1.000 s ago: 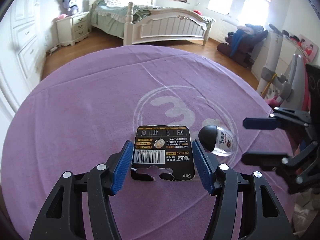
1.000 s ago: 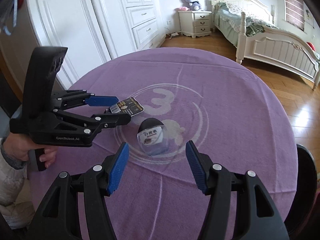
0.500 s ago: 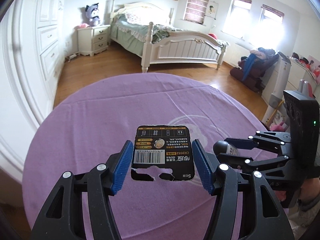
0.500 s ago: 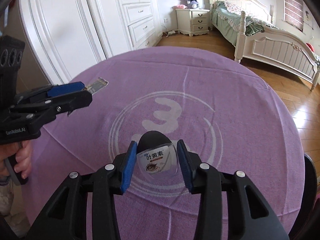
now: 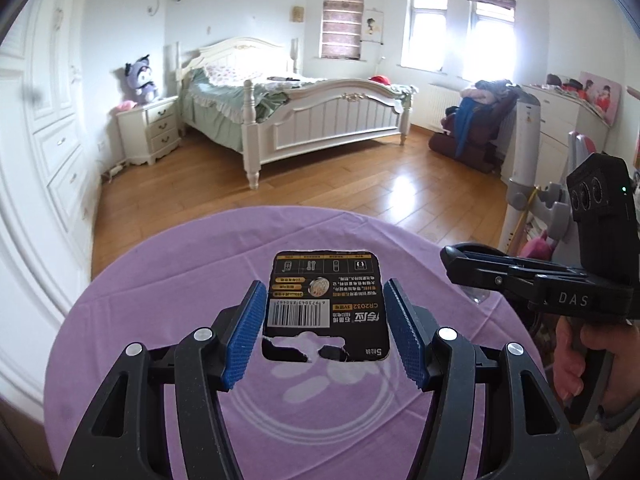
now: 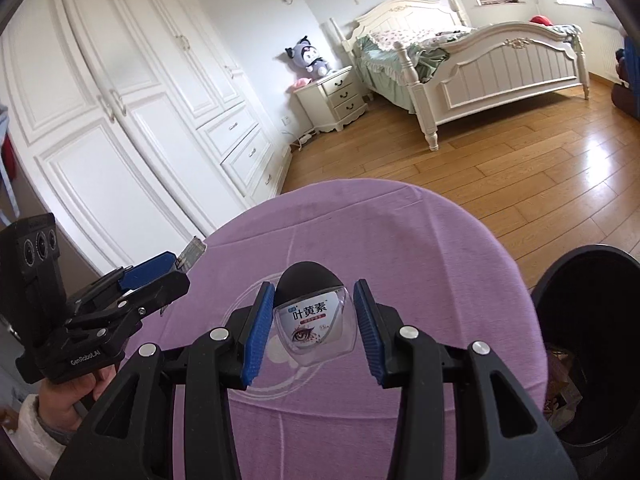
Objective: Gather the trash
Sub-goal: 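Carry the battery card and eye-drop bottle over the bin and release both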
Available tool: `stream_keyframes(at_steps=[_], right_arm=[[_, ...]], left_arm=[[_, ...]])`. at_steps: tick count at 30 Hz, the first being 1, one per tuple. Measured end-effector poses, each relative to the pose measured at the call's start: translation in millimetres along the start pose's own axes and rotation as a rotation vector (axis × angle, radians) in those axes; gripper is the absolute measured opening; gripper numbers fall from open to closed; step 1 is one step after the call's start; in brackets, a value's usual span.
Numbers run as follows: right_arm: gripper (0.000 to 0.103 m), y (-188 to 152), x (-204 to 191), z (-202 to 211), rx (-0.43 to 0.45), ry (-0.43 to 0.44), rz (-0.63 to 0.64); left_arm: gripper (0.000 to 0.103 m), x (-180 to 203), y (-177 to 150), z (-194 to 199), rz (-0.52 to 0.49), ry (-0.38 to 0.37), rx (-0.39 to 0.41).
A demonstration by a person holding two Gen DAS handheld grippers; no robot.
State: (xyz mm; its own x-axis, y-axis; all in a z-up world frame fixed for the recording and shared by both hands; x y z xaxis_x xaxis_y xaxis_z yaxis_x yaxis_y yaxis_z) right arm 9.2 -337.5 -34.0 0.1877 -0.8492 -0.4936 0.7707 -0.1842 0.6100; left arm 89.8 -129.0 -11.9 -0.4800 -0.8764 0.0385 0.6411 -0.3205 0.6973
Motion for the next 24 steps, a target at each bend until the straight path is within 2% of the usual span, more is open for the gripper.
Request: stream_keyframes(at_steps=[11, 18, 24], right_arm=[[0.04, -6.1, 92.6, 46.9, 0.107, -0.08, -0.174], [0.04, -14.9, 138.5, 59.3, 0.127, -0.173, -0.244], [0.04, -28.0, 173.6, 69.9, 0.133, -0.229, -0.294]], left_arm=[[0.061, 111.3, 25.6, -55.4, -0.121, -0.14, -0.025], [0.061, 166.5, 34.5, -101.1, -0.129, -0.254, -0.063], [0.061, 209.5, 43.2, -129.1, -0.166, -0.308, -0.088]])
Point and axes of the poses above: each gripper's, at about its wrist camera, not at the fingertips, and z roughly against the way its jaws point, x to its right, y to its top, the point moved 1 cm from there along -z, roughly the way its jaws point, and after that the axes turned 9 degrees about -x, right-handed, at the moved point
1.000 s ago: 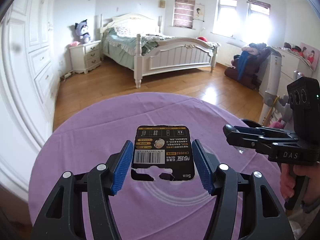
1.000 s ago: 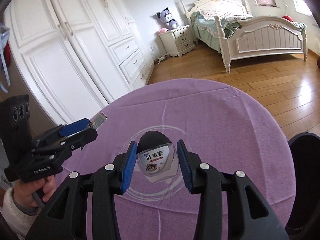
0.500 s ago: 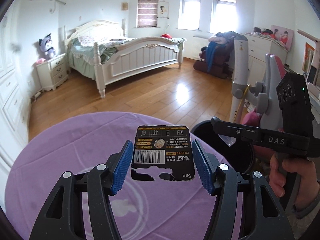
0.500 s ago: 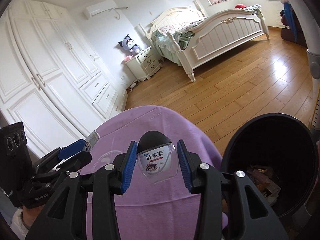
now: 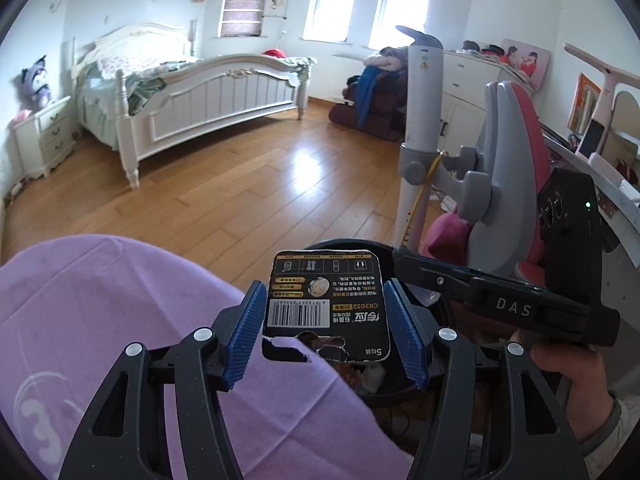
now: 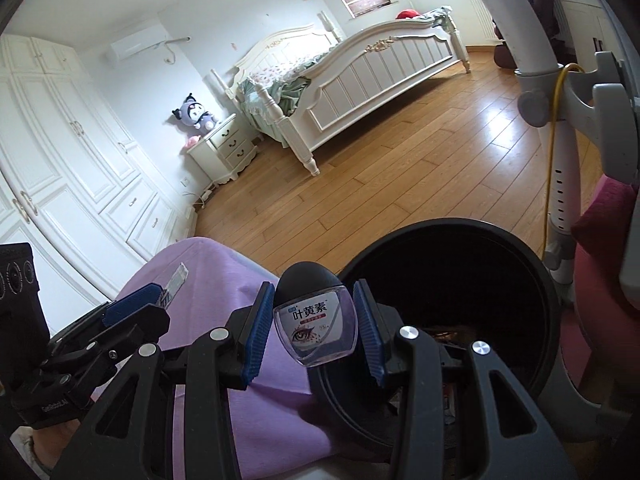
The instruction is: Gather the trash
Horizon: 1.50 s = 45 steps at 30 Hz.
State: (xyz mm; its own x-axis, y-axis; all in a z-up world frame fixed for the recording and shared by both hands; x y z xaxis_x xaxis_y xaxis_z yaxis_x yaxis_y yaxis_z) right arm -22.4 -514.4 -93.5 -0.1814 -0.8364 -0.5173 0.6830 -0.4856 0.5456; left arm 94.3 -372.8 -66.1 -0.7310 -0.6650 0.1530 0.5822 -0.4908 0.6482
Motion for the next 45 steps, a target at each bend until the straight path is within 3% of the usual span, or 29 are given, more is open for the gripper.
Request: stream_keyframes(at_steps=[18, 21, 23, 25, 28, 33, 38, 42, 45], right_arm=[[0.041, -10.4, 53.4, 1.6, -0.019, -0.067, -0.059], [0.042, -9.6, 59.0, 2.7, -0.017, -0.119, -0.061], [0.043, -9.6, 61.8, 4.6, -0.018, -0.14, -0.062], [0.051, -10.4, 62.4, 7.2, -0.019, -0.163, -0.057], [0.064, -11.7, 59.3, 13.0, -0.006, -0.171, -0.062], [0.072, -13.4, 41.3, 16.6, -0.005, -0.154, -0.05], [0.081, -14.6, 0.4, 14.7, -0.011, -0.114, 0.007], [0.089, -17.0, -45.7, 7.9, -0.035, -0.071, 0.072], [0.092, -22.4, -87.7, 2.7, -0.034, -0.025, 0.131]], left_arm=[[0.061, 31.8, 21.2, -47.7, -0.034, -0.046, -0.062], [0.061, 34.7, 26.4, -50.1, -0.039, -0.048, -0.063], [0.068, 37.0, 31.0, -48.2, -0.04, -0.033, -0.048], [0.089, 38.0, 34.1, -40.7, -0.035, -0.018, -0.014], [0.092, 39.0, 37.0, -28.4, -0.046, -0.01, 0.012], [0.098, 31.0, 34.8, -3.3, -0.036, 0.054, 0.034], [0.098, -4.2, 17.1, 39.6, 0.059, 0.12, 0.089], [0.098, -49.3, -12.4, 83.5, 0.15, 0.231, 0.142], [0.098, -86.9, -39.3, 119.5, 0.21, 0.361, 0.164]])
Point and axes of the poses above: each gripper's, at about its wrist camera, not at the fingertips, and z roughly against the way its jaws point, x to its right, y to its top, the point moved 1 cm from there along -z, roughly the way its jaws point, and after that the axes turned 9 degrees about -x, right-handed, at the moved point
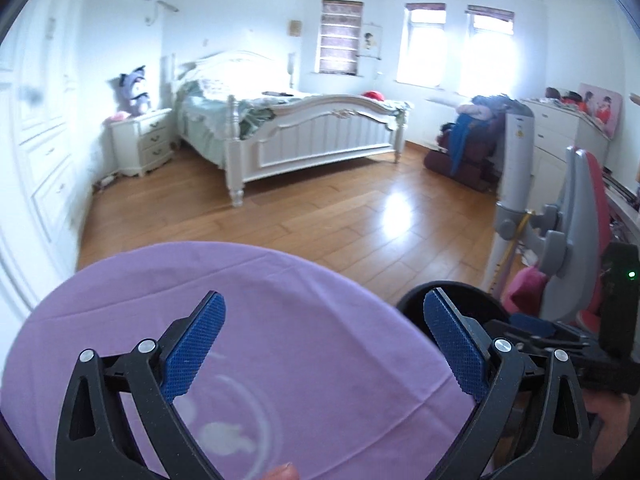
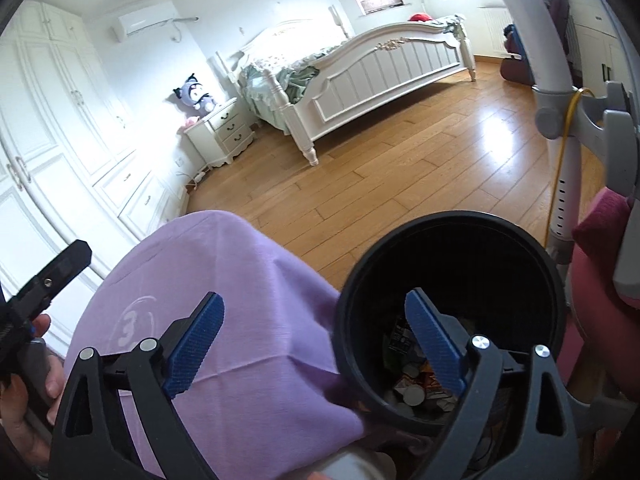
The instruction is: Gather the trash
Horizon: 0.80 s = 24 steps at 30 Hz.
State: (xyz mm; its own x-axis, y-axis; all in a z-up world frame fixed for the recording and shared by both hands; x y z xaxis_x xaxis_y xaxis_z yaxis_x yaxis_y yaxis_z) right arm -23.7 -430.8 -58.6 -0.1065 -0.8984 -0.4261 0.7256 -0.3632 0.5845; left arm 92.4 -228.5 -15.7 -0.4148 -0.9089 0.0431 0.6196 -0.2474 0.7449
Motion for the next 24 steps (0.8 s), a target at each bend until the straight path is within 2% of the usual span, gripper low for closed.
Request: stream_keyframes(at_steps=[2, 5, 10, 14, 16, 20, 24], right_arm=[[0.093, -3.0, -31.9, -5.3, 0.003, 0.022, 0.053], [0.097, -10.4, -78.6, -14.5, 0.009, 0.034, 0.122], [0.097, -26.6, -143.0, -27.7, 0.06, -0.004, 0.224], [0.097, -37.1, -172.2, -34.4, 0.116, -0.034, 0.269], [0.097, -42.8, -184.1, -37.2, 0.148, -0.049, 0.299], [0.097, -46.9, -199.9, -39.0, 0.194, -0.112, 0.356], [0.097, -48.1, -202.1, -35.1, 0.247, -0.133, 0.344]], left_arm=[[0.098, -32.7, -9.4, 15.0, 0.032, 0.096, 0.007], [0.098, -77.9, -26.7, 40.4, 0.094, 0.196, 0.041], [0.098, -132.7, -56.4, 74.2, 0.178, 0.293, 0.074], [0.098, -159.0, -76.2, 89.4, 0.198, 0.378, 0.098], [0.098, -170.4, -85.2, 92.4, 0.223, 0.396, 0.092], [0.098, -187.8, -97.8, 95.3, 0.284, 0.388, 0.074], [0.098, -196.7, -102.0, 95.9, 0.309, 0.4, 0.081]])
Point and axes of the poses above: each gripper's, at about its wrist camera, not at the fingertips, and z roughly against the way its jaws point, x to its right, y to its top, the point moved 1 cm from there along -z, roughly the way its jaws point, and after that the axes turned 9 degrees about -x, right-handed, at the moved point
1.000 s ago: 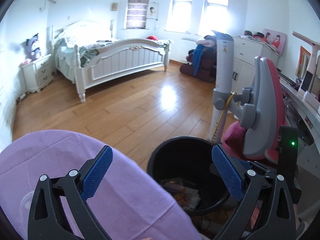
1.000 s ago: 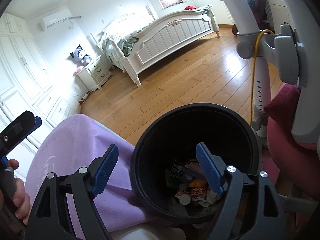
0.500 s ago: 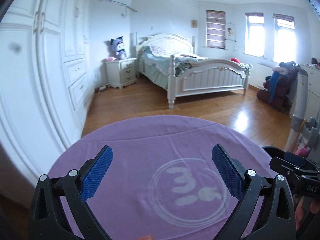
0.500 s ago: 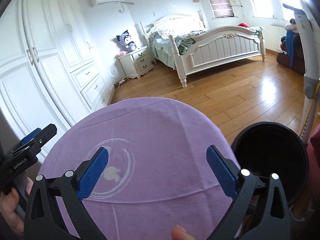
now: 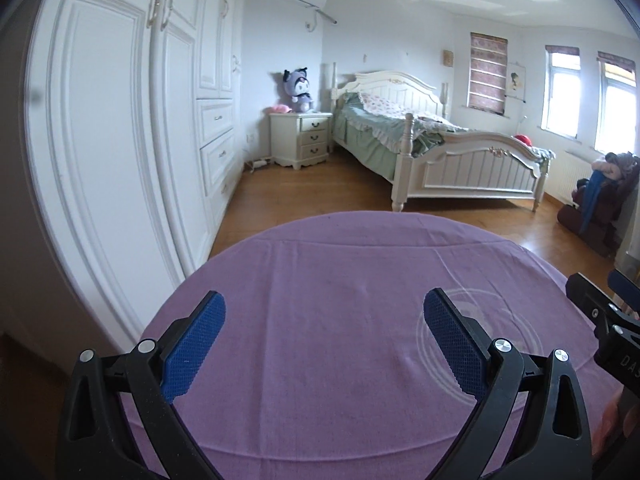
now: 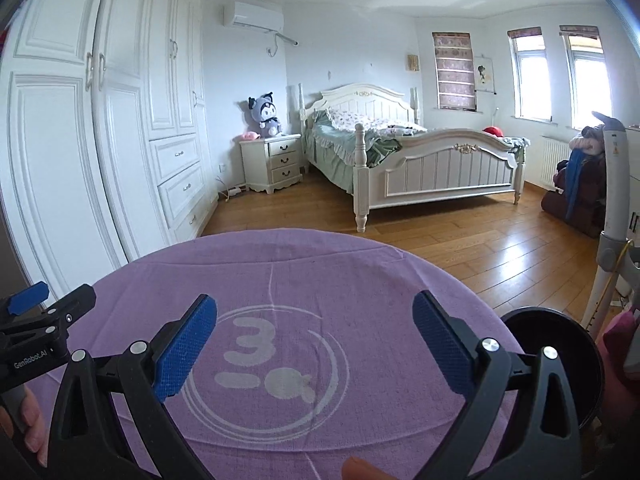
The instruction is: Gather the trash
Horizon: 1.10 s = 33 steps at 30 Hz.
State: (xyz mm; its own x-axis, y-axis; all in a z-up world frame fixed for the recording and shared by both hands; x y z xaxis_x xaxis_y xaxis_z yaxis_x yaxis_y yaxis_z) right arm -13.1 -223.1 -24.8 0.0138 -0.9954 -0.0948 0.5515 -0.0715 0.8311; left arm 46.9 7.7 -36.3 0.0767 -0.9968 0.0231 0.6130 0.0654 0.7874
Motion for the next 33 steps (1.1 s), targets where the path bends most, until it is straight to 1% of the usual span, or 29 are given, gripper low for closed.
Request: stream_keyframes(at_steps=[2, 5, 9, 15, 21, 25, 28, 33], right_arm=[[0.097, 0.7, 1.3, -2.4, -0.016, -0.02, 0.001], [0.097, 0.4, -1.8, -5.4, -0.032, -0.019, 0.001], [0.097, -2.1, -9.3, -2.7, -0.023, -0.029, 0.017], [0.097, -2.9, -13.5, 0.7, -0.004, -0.018, 0.03], [0.097, -1.7, -5.4, 3.7, 0.012, 0.002, -0.016], [0.097, -3.2, -0.5, 8.0, 0.029, 0.007, -0.044], [0.097, -2.7, 1.3, 8.2, 0.022, 0.01, -0.058], [0.097, -2.3, 1.8, 12.5, 0.044, 0.004, -0.067]], left_arm=[[0.098, 0.8, 1.0, 1.5, 0.008, -0.012, 0.01], [0.098, 3.3, -0.4, 2.6, 0.002, -0.015, 0.017], [0.098, 8.8, 0.3, 1.2, -0.007, -0.018, 0.01], [0.098, 14.5, -5.8, 2.8, -0.034, -0.016, 0.015], [0.098, 15.4, -11.1, 6.7, -0.031, 0.002, 0.017], [0.098, 15.6, -7.9, 5.4, -0.029, 0.009, 0.018], [0.098, 15.6, -8.1, 6.0, -0.023, 0.028, 0.021], [0.098, 16.4, -9.1, 6.8, -0.025, 0.026, 0.026]])
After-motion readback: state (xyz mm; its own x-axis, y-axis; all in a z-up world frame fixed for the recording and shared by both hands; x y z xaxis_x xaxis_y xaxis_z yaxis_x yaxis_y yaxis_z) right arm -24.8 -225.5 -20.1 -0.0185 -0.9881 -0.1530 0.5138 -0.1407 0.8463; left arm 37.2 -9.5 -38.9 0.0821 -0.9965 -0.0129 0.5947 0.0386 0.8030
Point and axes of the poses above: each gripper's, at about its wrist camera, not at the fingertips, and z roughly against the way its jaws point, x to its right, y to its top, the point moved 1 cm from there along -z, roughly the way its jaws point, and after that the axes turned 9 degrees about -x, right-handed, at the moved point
